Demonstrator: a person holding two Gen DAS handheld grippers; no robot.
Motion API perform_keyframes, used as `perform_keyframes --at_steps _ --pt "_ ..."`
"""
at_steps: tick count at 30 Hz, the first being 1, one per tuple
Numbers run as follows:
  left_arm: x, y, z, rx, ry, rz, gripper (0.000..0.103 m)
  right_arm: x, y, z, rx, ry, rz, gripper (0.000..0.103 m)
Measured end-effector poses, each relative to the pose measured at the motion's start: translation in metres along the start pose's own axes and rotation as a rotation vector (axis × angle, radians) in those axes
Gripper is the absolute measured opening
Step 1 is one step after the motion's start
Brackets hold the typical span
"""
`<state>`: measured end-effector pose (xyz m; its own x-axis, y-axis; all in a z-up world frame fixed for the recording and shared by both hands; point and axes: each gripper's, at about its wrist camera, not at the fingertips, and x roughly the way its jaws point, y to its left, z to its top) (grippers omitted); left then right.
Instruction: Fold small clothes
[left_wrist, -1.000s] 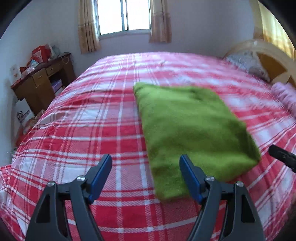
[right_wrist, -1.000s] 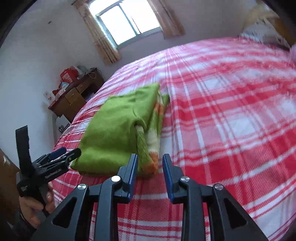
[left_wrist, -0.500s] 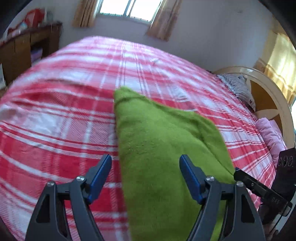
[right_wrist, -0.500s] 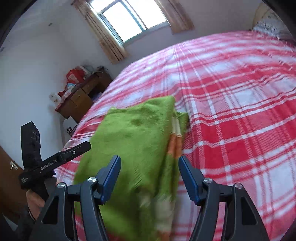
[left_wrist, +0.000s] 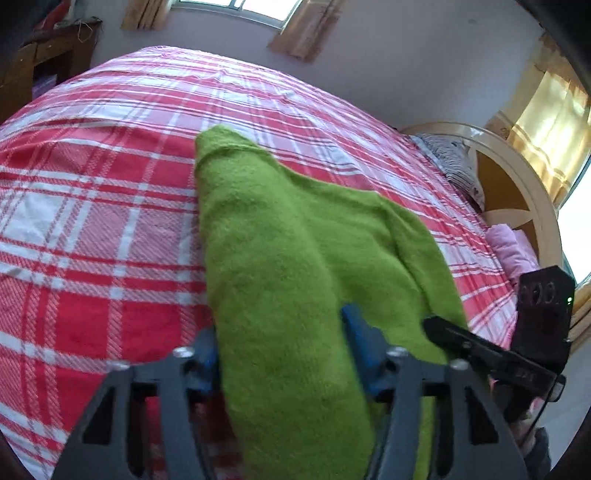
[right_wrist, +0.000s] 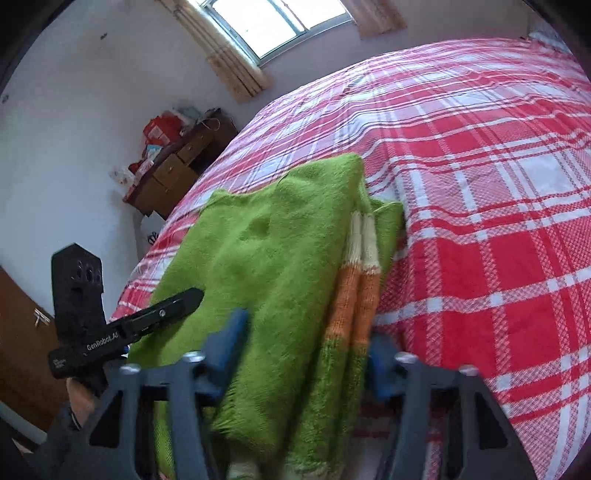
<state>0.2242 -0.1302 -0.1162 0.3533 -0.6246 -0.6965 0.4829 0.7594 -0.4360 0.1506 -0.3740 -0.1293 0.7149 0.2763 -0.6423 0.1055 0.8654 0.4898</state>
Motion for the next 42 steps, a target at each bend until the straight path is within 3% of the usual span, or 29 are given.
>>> perform_keyframes --at_steps 2,6,15,19,22,23,25,27,32,34,36,37,40,42 --pt "-0.004 -0.005 0.0 0.002 0.012 0.028 0.046 -0.004 0.003 -0.003 0.03 0.001 -0.005 0.042" --pt "-0.017 -0.019 -0.012 0.061 0.049 0.081 0.043 -0.022 0.007 -0.016 0.073 0.021 0.025 0.038" --pt "-0.078 -0.027 -0.091 0.014 0.103 0.043 0.043 -0.078 0.021 -0.099 0.107 0.098 0.119 0.038" --pt "-0.1 -0.026 -0.12 -0.008 0.117 0.017 0.044 -0.098 0.034 -0.133 0.079 0.116 0.123 0.038" --pt "-0.104 -0.027 -0.126 0.01 0.103 0.037 0.057 -0.108 0.046 -0.149 0.013 0.107 0.078 0.043" --pt "-0.104 -0.027 -0.125 0.022 0.093 0.063 0.069 -0.109 0.047 -0.149 0.01 0.098 0.063 0.044" --pt "-0.1 -0.024 -0.119 0.025 0.087 0.127 0.088 -0.11 0.043 -0.147 0.035 0.084 0.03 0.057" --pt "-0.093 -0.018 -0.113 0.015 0.079 0.127 0.091 -0.11 0.037 -0.145 0.067 0.065 0.01 0.066" --pt "-0.081 -0.022 -0.108 0.031 0.062 0.141 0.093 -0.1 0.022 -0.137 0.132 0.014 0.075 0.066" --pt "-0.082 -0.023 -0.11 0.038 0.049 0.141 0.09 -0.098 0.026 -0.137 0.102 0.0 0.066 0.066" --pt "-0.084 -0.026 -0.115 0.056 0.035 0.118 0.076 -0.095 0.035 -0.138 0.049 0.0 0.031 0.066" --pt "-0.086 -0.028 -0.118 0.062 0.03 0.093 0.06 -0.093 0.04 -0.138 0.013 0.003 -0.007 0.062" --pt "-0.088 -0.036 -0.123 0.064 -0.001 0.104 0.051 -0.093 0.05 -0.137 -0.028 0.009 -0.044 0.045" --pt "-0.092 -0.04 -0.125 0.068 -0.018 0.116 0.044 -0.096 0.057 -0.138 -0.042 0.004 -0.078 0.042"
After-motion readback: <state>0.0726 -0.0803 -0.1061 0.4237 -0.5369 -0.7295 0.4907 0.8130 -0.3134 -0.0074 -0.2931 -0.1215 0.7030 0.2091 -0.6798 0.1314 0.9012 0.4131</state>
